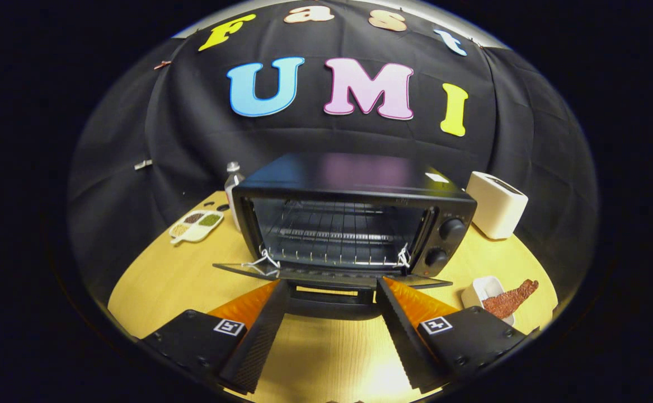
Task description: Open the toaster oven, put the food inside, and close the toaster oven door.
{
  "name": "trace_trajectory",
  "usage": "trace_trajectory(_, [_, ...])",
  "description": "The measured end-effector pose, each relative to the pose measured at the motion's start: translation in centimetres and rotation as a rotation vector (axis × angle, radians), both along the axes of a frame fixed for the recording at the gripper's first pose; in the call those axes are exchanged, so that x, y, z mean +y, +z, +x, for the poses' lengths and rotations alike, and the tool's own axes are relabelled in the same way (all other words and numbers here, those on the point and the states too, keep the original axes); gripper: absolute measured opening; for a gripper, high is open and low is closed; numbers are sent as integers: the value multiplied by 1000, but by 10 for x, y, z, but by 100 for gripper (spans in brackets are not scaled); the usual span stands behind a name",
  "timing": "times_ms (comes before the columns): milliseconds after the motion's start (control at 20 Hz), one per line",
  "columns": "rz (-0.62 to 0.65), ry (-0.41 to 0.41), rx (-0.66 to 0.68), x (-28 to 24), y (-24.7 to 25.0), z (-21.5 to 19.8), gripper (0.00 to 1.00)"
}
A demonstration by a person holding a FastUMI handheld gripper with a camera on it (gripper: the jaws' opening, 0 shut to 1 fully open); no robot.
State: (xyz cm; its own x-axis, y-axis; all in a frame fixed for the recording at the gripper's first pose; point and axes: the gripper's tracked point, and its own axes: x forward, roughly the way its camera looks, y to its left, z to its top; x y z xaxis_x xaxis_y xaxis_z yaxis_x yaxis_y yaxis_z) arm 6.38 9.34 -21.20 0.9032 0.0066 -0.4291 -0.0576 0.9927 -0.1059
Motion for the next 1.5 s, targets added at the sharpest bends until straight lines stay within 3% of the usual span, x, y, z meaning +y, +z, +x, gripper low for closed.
trace_trajectory(200, [-9,58,112,4,-48,-26,100])
trace_trajectory(400, [43,18,207,-13,-72,-35,99])
trace_trajectory(850, [58,53,43,-46,15,-35,98])
trace_trajectory(1200, [39,-8,-51,-111,87,-35,98])
trace_trajectory(1500, [-19,10,-69,-173,108,-17,98])
